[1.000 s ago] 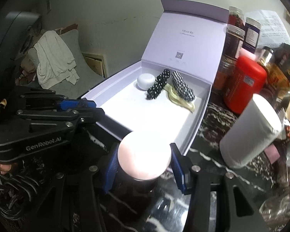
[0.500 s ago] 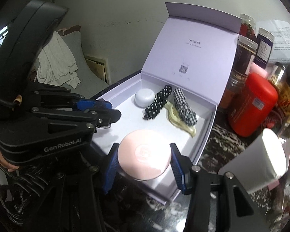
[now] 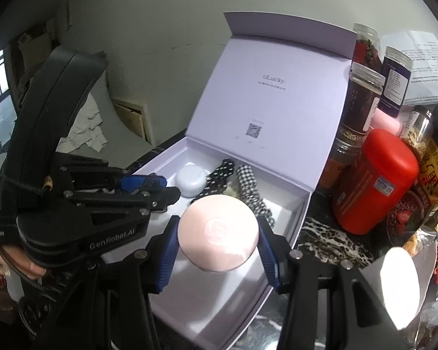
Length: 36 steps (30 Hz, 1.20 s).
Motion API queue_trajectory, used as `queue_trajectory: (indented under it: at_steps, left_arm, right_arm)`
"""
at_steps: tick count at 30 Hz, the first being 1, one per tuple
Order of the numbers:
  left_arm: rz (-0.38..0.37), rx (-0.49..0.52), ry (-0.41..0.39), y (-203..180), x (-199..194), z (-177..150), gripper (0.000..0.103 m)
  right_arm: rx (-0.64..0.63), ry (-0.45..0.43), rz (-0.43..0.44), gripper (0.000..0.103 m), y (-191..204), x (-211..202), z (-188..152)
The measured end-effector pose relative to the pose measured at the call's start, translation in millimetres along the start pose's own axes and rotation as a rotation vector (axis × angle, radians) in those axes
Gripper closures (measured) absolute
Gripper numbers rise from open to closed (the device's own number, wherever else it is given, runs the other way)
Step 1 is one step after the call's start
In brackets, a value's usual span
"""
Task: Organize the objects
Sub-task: 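Carry the bow clip and pink compact in both grippers over the lavender box, then lower the compact into the box and open the right gripper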
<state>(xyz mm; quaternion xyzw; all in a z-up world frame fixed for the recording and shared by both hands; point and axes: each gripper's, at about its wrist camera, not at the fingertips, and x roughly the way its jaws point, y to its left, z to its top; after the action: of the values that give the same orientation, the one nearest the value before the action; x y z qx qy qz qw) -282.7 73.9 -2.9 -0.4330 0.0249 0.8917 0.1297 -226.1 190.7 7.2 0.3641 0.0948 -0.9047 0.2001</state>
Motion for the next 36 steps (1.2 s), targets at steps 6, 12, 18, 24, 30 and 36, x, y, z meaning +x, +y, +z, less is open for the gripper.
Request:
queue_trajectory:
  at_steps: [6, 12, 18, 24, 30, 36]
  left_arm:
    - [-0.04, -0.057, 0.027, 10, 22, 10, 0.087]
    - [-0.078, -0.09, 0.032, 19, 31, 14, 0.087]
    - [-0.112, -0.086, 0.079, 21, 44, 11, 0.087]
    - [-0.147, -0.081, 0.13, 23, 56, 7, 0.087]
    - [-0.102, -0.037, 0.163, 19, 71, 0, 0.087]
    - [-0.133, -0.059, 0.169, 22, 74, -2, 0.087]
  right_arm:
    - [0.016, 0.029, 0.003, 0.051, -13, 22, 8]
    - [0.06, 0.043, 0.043, 0.051, -30, 37, 12]
    - [0.09, 0.098, 0.044, 0.051, -41, 53, 4]
    - [0.065, 0.138, 0.112, 0.051, -31, 63, -1]
    - [-0.005, 0.189, 0.082, 0.051, -17, 75, -7]
    - [-0.016, 0.232, 0.109, 0.051, -8, 89, -14]
